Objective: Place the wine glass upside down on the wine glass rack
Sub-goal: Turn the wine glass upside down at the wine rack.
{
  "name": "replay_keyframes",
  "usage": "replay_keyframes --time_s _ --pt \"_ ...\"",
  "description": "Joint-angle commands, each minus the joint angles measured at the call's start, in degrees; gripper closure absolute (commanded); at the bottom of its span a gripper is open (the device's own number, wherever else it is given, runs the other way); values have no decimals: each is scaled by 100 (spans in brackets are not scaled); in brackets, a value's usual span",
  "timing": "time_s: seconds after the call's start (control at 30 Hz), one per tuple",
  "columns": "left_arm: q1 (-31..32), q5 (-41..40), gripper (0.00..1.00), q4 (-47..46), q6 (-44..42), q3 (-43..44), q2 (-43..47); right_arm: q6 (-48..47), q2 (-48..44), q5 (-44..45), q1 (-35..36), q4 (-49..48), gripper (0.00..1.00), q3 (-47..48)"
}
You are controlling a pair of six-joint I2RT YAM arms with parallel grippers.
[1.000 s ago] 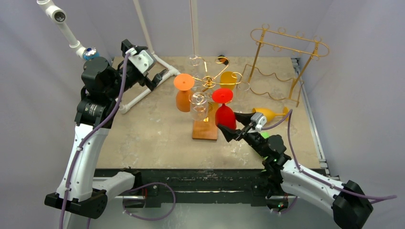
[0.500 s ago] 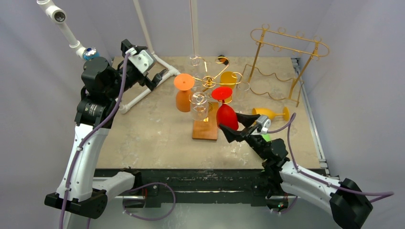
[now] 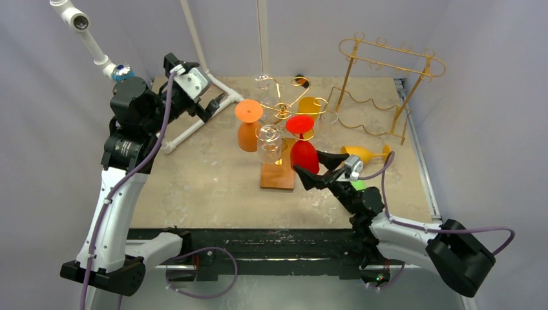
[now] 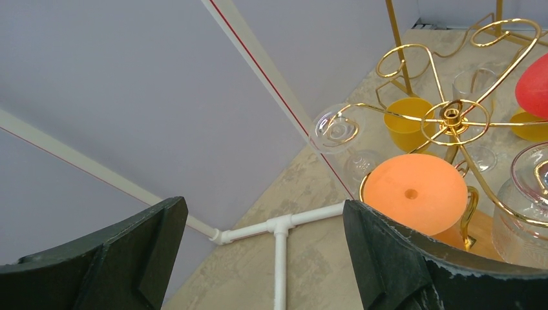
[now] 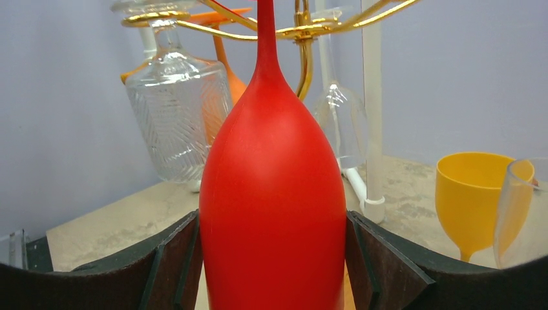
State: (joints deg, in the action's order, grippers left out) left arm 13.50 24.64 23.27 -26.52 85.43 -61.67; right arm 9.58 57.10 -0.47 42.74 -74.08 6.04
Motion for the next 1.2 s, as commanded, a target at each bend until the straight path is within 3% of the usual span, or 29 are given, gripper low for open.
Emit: replay_keyframes --time_s 0.0,0.27,0.63,0.87,1.17 --pt "-23 31 0 -105 68 160 -66 -117 -220 210 -3 -613 45 9" --pt "-23 158 0 -173 241 280 -203 -439 -618 173 -3 -175 44 53" --pt "13 769 0 -137 473 587 -676 -416 -153 117 -2 -939 45 -141" --pt "1137 520 0 648 -178 1496 -1521 -429 -23 72 -2 -1296 45 -204" --pt "1979 252 1 1346 -938 2239 -2443 -384 575 65 -9 -2401 45 -385"
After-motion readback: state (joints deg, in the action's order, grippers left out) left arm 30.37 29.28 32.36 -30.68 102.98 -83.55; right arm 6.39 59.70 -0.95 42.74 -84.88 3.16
